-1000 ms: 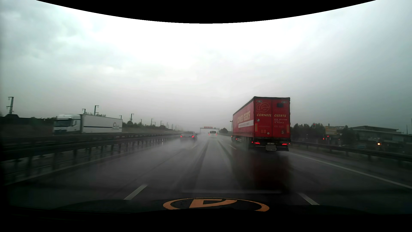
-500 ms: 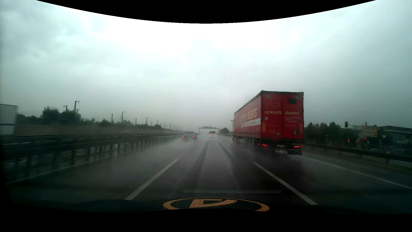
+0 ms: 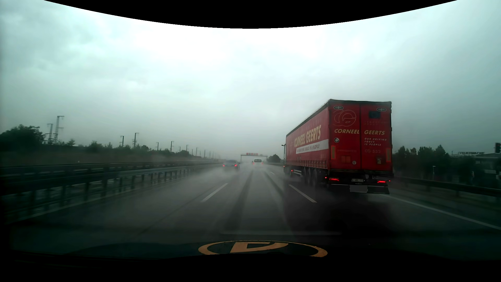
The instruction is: Follow the waypoints while adhering to traffic rules and regulations
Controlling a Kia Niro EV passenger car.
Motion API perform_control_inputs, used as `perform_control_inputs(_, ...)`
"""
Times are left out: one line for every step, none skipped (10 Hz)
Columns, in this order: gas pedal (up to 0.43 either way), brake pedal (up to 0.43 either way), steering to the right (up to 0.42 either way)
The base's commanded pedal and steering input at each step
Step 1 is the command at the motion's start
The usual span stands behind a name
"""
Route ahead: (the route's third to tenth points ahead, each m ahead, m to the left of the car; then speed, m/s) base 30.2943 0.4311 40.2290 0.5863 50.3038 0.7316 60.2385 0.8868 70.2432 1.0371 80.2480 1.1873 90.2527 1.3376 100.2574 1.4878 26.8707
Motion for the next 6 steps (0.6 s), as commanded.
perform_control_inputs(0.169, 0.000, 0.000)
perform_control_inputs(0.177, 0.000, 0.000)
perform_control_inputs(0.177, 0.000, 0.000)
perform_control_inputs(0.177, 0.000, 0.000)
perform_control_inputs(0.177, 0.000, 0.000)
perform_control_inputs(0.177, 0.000, -0.004)
